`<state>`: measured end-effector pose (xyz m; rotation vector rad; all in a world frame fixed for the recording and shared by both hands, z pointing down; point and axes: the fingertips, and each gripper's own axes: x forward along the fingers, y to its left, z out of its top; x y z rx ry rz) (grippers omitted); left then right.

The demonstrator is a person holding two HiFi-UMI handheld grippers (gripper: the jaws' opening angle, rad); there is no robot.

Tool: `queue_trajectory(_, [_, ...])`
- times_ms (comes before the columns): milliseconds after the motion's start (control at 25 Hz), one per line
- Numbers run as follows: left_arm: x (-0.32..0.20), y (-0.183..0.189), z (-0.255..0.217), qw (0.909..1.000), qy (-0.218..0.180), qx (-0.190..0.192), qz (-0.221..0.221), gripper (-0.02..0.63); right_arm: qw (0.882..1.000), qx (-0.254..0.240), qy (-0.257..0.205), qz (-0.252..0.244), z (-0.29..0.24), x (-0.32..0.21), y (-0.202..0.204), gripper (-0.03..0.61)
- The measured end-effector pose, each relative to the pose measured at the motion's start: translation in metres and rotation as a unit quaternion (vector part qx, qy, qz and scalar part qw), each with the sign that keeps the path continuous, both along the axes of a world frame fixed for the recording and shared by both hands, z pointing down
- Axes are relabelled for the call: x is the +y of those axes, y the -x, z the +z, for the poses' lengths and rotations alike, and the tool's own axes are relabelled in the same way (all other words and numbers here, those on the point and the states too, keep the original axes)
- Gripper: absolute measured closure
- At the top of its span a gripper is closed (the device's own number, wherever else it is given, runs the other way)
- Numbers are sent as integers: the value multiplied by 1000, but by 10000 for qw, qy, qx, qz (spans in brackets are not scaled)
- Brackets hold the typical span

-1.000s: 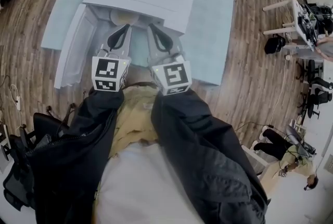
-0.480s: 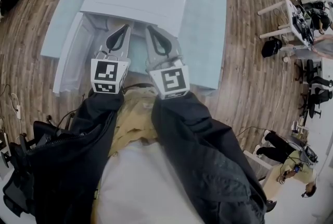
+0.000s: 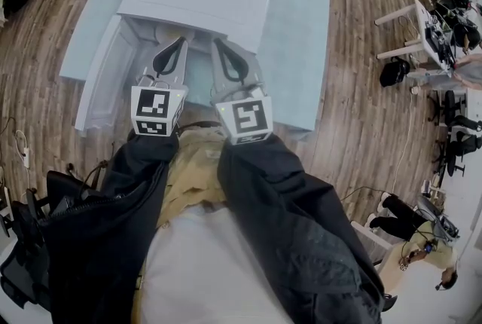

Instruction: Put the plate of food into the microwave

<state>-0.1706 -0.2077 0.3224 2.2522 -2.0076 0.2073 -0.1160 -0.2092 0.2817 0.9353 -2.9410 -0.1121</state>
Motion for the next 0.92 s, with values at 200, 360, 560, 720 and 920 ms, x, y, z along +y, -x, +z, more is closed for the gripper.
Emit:
queue_trajectory(200, [1, 4, 4, 9999, 68, 54, -67, 617, 9999, 62, 53, -74, 7, 0, 3, 586])
queue_trajectory(360, [2, 3, 6, 9999, 80, 68, -65, 618, 9999, 94, 85, -98, 11, 2, 4, 586])
queue_trajectory(560, [5, -5, 10, 9999, 139, 74, -67, 617, 9999, 94, 102, -76, 14, 5, -5, 586])
queue_trajectory(720, [0, 2, 9, 9997, 189, 110, -53, 617, 9998, 124, 137, -63, 12, 1, 3, 586])
queue_trajectory(920, [-6, 5, 7, 9995, 270, 125, -40, 617, 9998, 121, 164, -61, 8, -3, 6, 586])
